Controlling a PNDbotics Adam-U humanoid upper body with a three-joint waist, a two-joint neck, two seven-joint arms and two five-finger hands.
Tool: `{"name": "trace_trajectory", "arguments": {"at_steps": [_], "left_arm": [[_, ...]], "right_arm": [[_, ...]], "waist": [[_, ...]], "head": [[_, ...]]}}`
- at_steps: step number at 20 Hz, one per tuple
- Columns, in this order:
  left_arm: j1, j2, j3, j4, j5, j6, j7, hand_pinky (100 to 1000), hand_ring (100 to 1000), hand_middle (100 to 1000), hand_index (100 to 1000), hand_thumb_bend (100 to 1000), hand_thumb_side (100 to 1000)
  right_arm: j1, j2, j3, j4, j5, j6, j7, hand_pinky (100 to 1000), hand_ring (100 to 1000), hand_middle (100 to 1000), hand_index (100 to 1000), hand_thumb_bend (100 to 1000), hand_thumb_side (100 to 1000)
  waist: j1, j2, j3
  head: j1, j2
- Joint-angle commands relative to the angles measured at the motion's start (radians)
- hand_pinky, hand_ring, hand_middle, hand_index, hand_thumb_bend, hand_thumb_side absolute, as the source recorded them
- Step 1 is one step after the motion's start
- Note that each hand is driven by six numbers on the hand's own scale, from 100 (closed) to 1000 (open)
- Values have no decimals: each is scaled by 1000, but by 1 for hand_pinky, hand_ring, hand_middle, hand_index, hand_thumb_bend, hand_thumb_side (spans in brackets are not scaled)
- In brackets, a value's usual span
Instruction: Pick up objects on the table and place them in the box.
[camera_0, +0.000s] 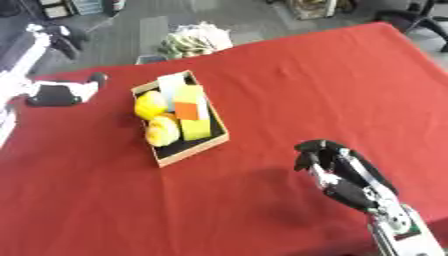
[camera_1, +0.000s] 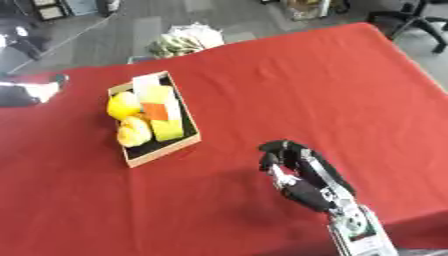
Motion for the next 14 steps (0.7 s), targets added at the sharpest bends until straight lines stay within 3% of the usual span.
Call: {"name": "trace_trajectory", "arguments": {"at_steps": [1, 5, 11, 14], "left_arm": [[85, -40, 55, -143, 120, 5, 112, 787, 594, 592, 769, 259, 202], [205, -189, 51, -181, 186, -24, 222, 784, 589, 587, 768, 219, 248], [296, -364, 15, -114, 184, -64, 267, 778, 576, 570, 752, 183, 306], [310, -416, -15, -65, 183, -92, 267, 778, 574, 569, 750, 183, 336]], "right_arm": [[-10, -10, -13, -27, -9, -5, -9, 732, 584, 543, 732, 100, 406], [-5, -9, -23, -37, -22, -9, -15, 732, 584, 543, 732, 100, 418], [2, 5, -24, -35, -71, 12, -26, 732, 586, 546, 726, 100, 436], [5, 8, -26, -36, -106, 31, -33, 732, 586, 547, 722, 100, 456]], "waist": [[-21, -30, 17], [-36, -43, 62], [-54, -46, 97], [-56, -45, 94]], "head": [[16, 21], [48, 55], [83, 59], [75, 59]]}}
